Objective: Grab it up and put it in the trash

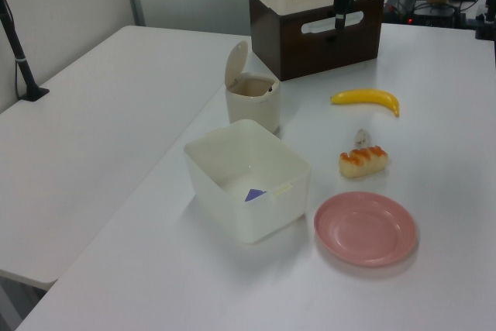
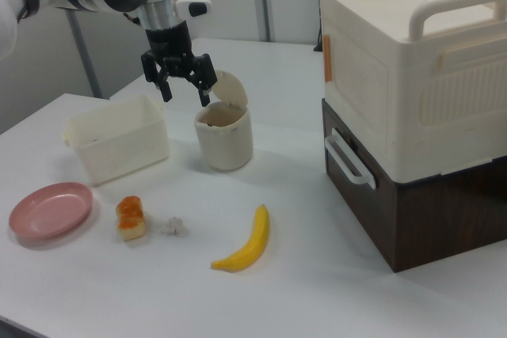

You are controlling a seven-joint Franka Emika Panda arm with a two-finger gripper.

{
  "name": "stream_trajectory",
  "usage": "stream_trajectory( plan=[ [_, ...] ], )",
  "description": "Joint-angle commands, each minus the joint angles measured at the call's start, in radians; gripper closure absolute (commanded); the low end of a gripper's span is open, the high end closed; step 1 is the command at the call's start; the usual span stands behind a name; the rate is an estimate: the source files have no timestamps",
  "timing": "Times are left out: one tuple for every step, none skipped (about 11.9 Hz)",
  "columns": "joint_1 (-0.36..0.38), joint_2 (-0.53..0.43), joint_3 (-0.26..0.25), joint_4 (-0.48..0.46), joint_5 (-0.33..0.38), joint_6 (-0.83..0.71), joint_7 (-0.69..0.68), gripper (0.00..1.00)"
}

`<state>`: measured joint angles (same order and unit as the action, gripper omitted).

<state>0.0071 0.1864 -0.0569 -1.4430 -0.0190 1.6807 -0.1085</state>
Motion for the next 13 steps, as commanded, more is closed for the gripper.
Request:
stream_trajectory(
  plan=[
    [0.007, -0.018, -0.004, -0.019, 0.014, -0.004, -0.005, 0.0],
    [0.005, -0.019, -0.006, -0.019, 0.031, -0.006, -0.004, 0.0],
    [0.007, -0.018, -0.006, -0.02, 0.03, -0.007, -0.007, 0.0],
    [0.01, -0.012, -0.004, -0.019, 0.019, -0.007, -0.007, 0.03],
    [0.011, -0.007, -0.003, -0.019, 0.021, -0.01, -0.004, 0.0],
    [0.011, -0.007, -0.003, -0.019, 0.021, -0.013, -0.016, 0.0],
    [0.011, -0.005, -0.001, -0.02, 0.021, -0.012, -0.025, 0.0],
    [0.008, -0.005, -0.001, -0.02, 0.022, -0.01, -0.034, 0.0],
    [0.008, -0.007, -0.001, -0.019, 0.027, -0.01, -0.036, 0.0],
    [0.007, -0.007, -0.001, -0.02, 0.031, -0.009, -0.034, 0.0],
    [0.005, -0.007, -0.001, -0.022, 0.033, -0.01, -0.036, 0.0],
    [0.005, -0.008, -0.001, -0.022, 0.033, -0.012, -0.036, 0.0],
    [0.007, -0.011, -0.001, -0.023, 0.033, -0.012, -0.037, 0.0]
  ],
)
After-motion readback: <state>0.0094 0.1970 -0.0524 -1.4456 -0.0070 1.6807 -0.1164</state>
